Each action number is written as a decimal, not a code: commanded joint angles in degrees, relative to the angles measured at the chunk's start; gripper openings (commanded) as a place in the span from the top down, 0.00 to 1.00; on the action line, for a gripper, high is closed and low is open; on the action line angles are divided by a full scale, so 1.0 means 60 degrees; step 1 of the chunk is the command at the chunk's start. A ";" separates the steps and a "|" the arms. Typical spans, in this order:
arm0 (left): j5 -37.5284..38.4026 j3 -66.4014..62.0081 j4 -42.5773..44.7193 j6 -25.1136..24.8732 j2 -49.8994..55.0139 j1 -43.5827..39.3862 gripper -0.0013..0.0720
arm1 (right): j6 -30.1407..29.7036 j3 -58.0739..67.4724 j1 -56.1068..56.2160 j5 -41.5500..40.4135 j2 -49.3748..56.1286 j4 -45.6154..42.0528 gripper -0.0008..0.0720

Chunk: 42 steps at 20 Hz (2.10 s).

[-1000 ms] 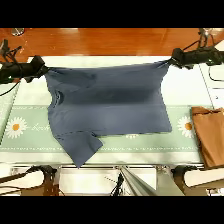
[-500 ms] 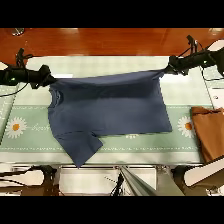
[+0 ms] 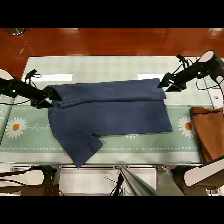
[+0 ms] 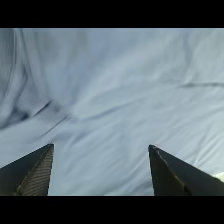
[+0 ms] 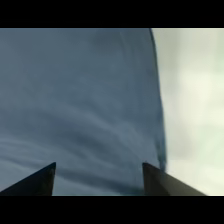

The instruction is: Fold the shirts.

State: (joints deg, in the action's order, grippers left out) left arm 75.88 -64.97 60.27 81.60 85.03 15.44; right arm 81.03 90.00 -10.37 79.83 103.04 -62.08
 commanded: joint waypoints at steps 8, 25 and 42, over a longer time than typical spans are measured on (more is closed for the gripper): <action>0.0871 0.5096 0.1235 -0.0197 -0.4641 0.2929 0.02 | -0.0328 -0.6233 -0.1515 -0.2477 -0.5555 -0.0149 0.14; -0.1555 0.7701 -0.0667 -0.0193 -0.5293 0.0288 0.02 | -0.0699 -0.8531 -0.2841 -0.3730 -0.6776 0.0871 0.14; -0.3071 0.7766 -0.1231 0.0623 -0.5286 -0.0386 0.96 | -0.0517 -0.9788 -0.1865 -0.2466 -0.5883 0.0637 0.14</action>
State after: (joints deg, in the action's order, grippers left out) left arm 57.19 -18.41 53.23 85.19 53.32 13.17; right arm 79.07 31.42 -23.55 68.75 65.45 -61.87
